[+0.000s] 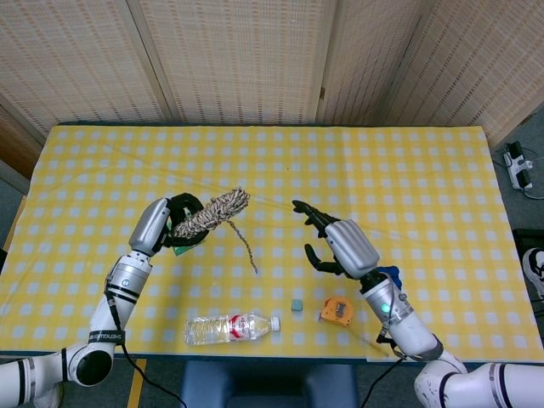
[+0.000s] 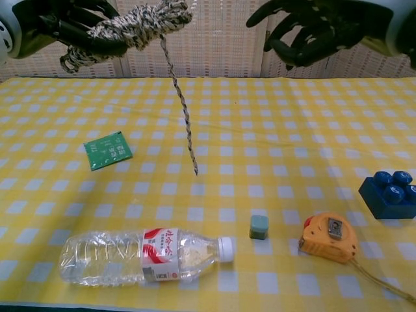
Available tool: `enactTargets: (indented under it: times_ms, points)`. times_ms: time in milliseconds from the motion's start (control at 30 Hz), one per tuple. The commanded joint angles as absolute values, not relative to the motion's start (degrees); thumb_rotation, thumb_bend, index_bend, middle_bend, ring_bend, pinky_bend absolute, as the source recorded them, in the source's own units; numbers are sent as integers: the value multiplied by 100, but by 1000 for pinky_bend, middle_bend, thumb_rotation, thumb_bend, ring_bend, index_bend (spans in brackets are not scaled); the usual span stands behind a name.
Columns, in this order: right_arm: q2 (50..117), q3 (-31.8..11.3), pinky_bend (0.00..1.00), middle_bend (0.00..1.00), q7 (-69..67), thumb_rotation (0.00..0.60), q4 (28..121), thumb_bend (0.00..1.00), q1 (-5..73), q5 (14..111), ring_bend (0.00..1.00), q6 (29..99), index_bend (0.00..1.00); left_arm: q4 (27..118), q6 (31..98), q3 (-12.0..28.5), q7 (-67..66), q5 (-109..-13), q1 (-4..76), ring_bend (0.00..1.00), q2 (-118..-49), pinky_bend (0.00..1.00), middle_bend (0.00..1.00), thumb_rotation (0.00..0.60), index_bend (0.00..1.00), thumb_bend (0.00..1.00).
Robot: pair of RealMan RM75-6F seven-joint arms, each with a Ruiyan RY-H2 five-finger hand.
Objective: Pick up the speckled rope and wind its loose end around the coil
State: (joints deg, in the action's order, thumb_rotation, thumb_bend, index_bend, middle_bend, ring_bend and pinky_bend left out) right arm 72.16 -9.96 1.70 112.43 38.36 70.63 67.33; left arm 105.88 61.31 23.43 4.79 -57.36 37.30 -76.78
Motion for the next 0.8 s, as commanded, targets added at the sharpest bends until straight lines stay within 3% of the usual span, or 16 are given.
enactTargets:
  times_ms: [33, 200, 267, 567, 800]
  points:
    - [6700, -529, 309, 188, 323, 600, 11009, 597, 3266, 7601, 241, 7252, 1, 10572, 6144, 2304, 559, -5805, 3691, 726, -7616, 775, 723, 600, 743, 727]
    - [6307, -107, 55, 81, 642, 600, 10884, 597, 2685, 7869, 99, 7692, 2, 10522, 6146, 2282, 746, -5891, 3643, 724, -7552, 775, 723, 600, 742, 726]
    - [6180, 60, 6, 21, 740, 600, 10823, 597, 2444, 7936, 38, 7841, 1, 10503, 6155, 2275, 826, -5933, 3625, 723, -7539, 775, 723, 600, 742, 726]
    - [6243, 359, 0, 0, 236, 600, 10417, 597, 1463, 8054, 0, 8574, 0, 10439, 6227, 2206, 969, -6099, 3583, 721, -7521, 775, 723, 600, 741, 727]
    - [6492, 341, 0, 0, 26, 600, 10014, 597, 983, 8093, 0, 8930, 0, 10448, 6306, 2168, 1054, -6227, 3539, 721, -7487, 775, 723, 600, 741, 727]
